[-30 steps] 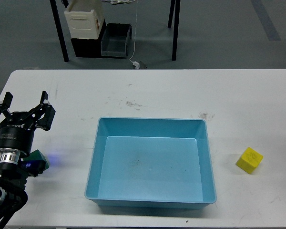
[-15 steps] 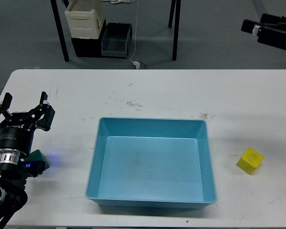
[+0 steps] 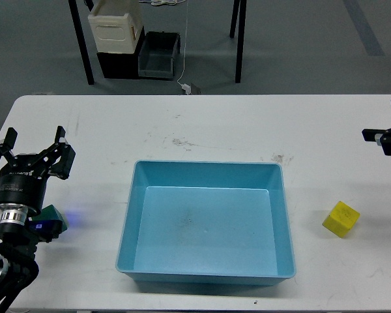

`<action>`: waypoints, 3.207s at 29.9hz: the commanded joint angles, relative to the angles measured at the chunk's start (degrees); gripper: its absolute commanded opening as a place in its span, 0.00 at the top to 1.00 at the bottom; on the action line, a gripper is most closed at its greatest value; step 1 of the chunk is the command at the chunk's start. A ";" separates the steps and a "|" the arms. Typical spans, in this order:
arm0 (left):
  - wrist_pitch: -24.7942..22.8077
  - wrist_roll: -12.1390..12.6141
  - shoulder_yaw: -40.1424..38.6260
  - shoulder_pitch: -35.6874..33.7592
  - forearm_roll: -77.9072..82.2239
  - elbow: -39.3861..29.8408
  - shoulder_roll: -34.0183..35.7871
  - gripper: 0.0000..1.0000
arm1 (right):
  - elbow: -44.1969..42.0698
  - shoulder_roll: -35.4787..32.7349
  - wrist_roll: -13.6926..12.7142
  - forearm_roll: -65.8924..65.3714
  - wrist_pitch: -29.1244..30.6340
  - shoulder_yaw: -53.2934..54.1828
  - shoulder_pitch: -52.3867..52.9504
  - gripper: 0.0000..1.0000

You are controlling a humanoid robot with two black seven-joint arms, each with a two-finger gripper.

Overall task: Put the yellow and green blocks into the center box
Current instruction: 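Lower the right gripper onto the yellow cube and close on it, then lift the yellow cube high with the right gripper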

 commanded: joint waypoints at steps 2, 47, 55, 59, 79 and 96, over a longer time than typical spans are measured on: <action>-0.02 0.01 0.00 -0.07 0.01 0.13 0.09 0.00 | -0.70 0.49 0.00 -0.46 0.12 -6.10 -0.18 0.00; -0.02 0.01 -0.53 0.01 -0.07 1.36 -0.44 0.00 | -19.07 25.19 0.00 -1.25 3.46 -14.90 -4.67 0.03; -0.11 0.01 -0.62 0.02 -0.07 1.53 -0.62 0.00 | -18.63 25.28 0.00 -1.43 3.37 -15.16 -4.67 0.41; -0.11 0.01 -0.62 0.02 -0.07 1.53 -0.62 0.00 | -18.63 25.02 0.00 -1.78 3.46 -15.25 -4.67 0.61; 0.33 0.01 -1.67 -0.25 0.01 1.71 -0.62 0.00 | -24.78 14.64 0.00 5.58 -8.84 12.49 -3.35 1.00; 0.24 0.01 -1.76 -0.16 0.01 2.33 -0.62 0.00 | -3.96 22.98 0.00 8.86 -6.38 -1.34 26.51 1.00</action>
